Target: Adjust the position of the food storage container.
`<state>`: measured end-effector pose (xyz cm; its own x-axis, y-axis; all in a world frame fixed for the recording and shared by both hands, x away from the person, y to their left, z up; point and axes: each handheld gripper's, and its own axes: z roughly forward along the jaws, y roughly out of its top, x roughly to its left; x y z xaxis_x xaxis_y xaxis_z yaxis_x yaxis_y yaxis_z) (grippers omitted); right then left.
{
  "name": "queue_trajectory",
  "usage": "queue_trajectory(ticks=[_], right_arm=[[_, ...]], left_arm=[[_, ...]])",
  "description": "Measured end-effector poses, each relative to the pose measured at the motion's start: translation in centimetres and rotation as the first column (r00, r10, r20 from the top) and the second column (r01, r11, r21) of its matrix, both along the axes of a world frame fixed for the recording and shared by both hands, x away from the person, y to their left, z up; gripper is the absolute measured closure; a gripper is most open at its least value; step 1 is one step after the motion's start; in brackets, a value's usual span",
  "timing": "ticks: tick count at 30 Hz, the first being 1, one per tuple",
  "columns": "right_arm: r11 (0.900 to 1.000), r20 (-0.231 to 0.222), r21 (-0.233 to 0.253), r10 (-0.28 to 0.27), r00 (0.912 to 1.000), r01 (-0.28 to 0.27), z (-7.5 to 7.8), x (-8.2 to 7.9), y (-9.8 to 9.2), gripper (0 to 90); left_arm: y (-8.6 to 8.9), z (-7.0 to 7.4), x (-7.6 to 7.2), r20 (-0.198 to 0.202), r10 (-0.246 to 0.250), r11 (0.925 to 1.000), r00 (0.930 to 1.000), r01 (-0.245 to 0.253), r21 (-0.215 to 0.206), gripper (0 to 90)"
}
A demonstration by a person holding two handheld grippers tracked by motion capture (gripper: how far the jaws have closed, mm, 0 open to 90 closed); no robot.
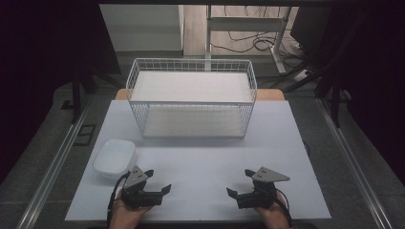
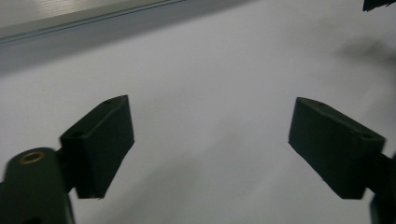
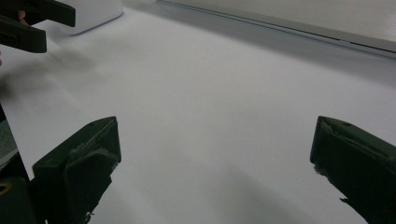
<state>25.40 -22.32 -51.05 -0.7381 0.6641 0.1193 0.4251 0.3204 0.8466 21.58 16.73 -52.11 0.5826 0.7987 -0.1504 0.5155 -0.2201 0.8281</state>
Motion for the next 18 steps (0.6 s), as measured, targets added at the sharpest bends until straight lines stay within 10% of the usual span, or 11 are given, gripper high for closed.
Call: queue_trajectory(ticks=[18], right_arm=[[0.999, 0.016, -0.019, -0.025, 0.9995, 0.026, 0.0, 0.2, -0.1, 1.9]], left_arm=[[4.1, 2.9, 3.0, -0.021, 0.056, 0.9982, 0.9982, -0.056, 0.021, 79.3]])
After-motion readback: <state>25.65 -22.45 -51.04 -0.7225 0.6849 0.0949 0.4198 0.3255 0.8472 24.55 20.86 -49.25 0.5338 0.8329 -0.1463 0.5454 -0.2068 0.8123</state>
